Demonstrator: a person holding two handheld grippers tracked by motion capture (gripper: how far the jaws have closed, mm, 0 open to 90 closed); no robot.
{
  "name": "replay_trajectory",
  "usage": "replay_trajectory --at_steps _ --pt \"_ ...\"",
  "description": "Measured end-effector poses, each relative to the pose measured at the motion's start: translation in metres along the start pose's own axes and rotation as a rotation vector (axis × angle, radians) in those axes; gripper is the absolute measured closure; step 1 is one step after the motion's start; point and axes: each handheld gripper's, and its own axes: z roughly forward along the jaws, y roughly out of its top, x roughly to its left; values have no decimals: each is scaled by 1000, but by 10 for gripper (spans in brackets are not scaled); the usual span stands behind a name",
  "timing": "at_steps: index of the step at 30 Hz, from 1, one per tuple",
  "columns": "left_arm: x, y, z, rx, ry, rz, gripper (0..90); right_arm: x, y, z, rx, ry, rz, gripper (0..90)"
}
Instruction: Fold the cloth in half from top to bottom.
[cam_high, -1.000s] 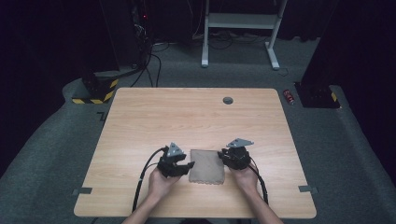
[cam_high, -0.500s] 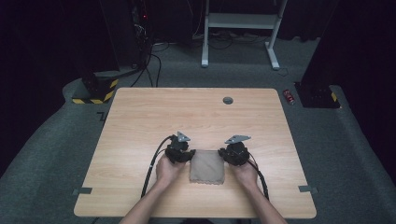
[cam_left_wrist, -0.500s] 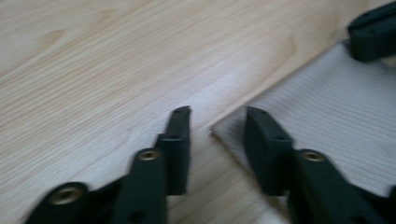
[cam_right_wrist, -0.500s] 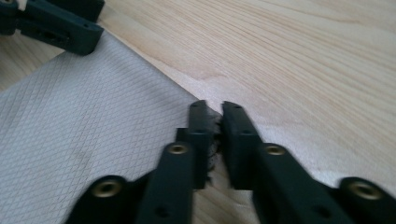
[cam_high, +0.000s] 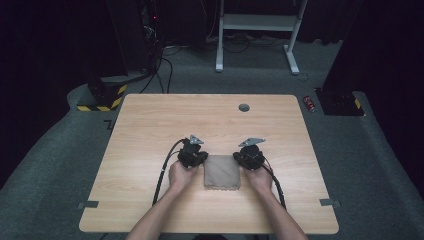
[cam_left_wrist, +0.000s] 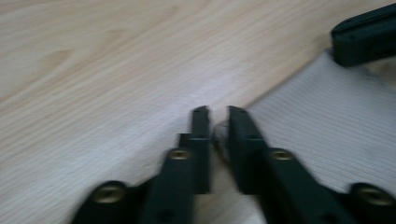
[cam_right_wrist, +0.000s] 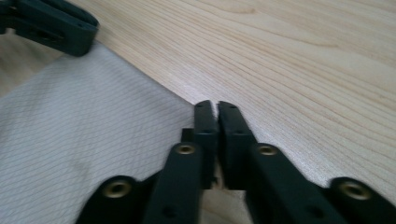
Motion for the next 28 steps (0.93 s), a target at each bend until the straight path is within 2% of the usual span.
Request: replay_trajectory --at_steps 1,3,4,7,8,10,11,12,13,16,17,18,20,21,22,23,24,25,28 --pt "2 -1 -3 -6 2 -9 670 -2 -2 -1 -13 -3 14 716" --pt "7 -6 -14 -43 0 -38 599 -4 -5 -8 -34 -8 28 687" --pt "10 -10 -20 -56 4 -42 571 -6 -8 -13 -46 -15 25 669" --pt "17 -27 -39 -80 12 -65 527 -13 -26 -34 -65 -40 56 619" --pt "20 -36 -46 -86 31 -60 508 -17 -41 -47 -66 -76 56 601" --pt "25 -48 -57 -101 51 -73 503 -18 -46 -51 -64 -91 61 594" --pt "28 -55 -63 -109 63 -77 488 -23 -60 -63 -65 -131 70 578" --pt "30 -62 -68 -114 78 -81 488 -23 -60 -63 -65 -131 70 578" --pt "33 -69 -73 -113 96 -86 472 -28 -72 -73 -65 -157 90 572" --pt "41 -87 -86 -123 139 -102 457 -33 -81 -79 -57 -178 105 549" --pt "43 -93 -88 -122 152 -108 445 -34 -85 -81 -49 -187 106 536" --pt "45 -98 -90 -124 161 -114 418 -36 -93 -81 -66 -193 113 492" --pt "47 -106 -90 -112 190 -118 409 -36 -93 -82 -62 -203 115 473" --pt "46 -107 -91 -108 194 -115 367 -35 -94 -82 -62 -209 117 464" --pt "46 -107 -91 -105 197 -112 356 -35 -93 -82 -61 -210 118 453" --pt "41 -106 -89 -90 224 -83 339 -36 -93 -81 -56 -205 124 414" --pt "41 -106 -89 -90 224 -83 332 -36 -93 -81 -56 -205 124 414" --pt "40 -105 -88 -86 226 -65 332 -36 -93 -81 -55 -204 124 410" --pt "40 -105 -88 -86 218 -66 315 -36 -93 -81 -55 -199 123 396"
